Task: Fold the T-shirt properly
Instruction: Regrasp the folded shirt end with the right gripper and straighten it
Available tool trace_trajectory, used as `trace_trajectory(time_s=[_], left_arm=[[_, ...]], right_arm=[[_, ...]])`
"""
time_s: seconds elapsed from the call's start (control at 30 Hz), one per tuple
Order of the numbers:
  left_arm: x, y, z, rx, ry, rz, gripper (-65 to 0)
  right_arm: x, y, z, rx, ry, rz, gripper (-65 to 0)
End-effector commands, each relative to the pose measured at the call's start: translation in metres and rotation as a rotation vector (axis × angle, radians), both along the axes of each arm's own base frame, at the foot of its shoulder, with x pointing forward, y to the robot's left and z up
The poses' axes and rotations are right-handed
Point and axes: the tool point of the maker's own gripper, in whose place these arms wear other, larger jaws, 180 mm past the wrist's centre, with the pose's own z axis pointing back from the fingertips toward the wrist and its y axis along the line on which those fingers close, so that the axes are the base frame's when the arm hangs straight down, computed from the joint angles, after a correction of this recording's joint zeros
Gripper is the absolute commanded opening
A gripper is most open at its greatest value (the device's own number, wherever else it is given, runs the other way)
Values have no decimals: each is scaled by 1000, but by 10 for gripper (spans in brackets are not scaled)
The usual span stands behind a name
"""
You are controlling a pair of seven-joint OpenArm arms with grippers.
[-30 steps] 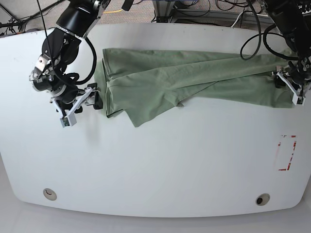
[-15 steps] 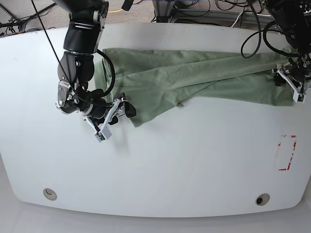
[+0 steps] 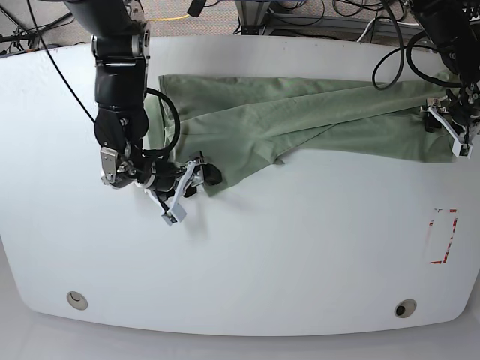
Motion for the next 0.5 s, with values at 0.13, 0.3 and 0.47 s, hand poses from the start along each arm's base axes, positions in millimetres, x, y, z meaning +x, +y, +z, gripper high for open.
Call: trace_trajectory(time_s=[0.13, 0.3, 0.47], left_arm=[[-17, -1, -14, 23, 99, 4, -260], [-17, -3, -16, 17, 99, 4, -260], [-17, -3, -16, 19, 102, 3, -260]], right_arm=[[1, 27, 10, 13, -30, 61, -320], [2, 31, 12, 21, -34, 61, -484], [5, 31, 16, 25, -45, 61, -650]])
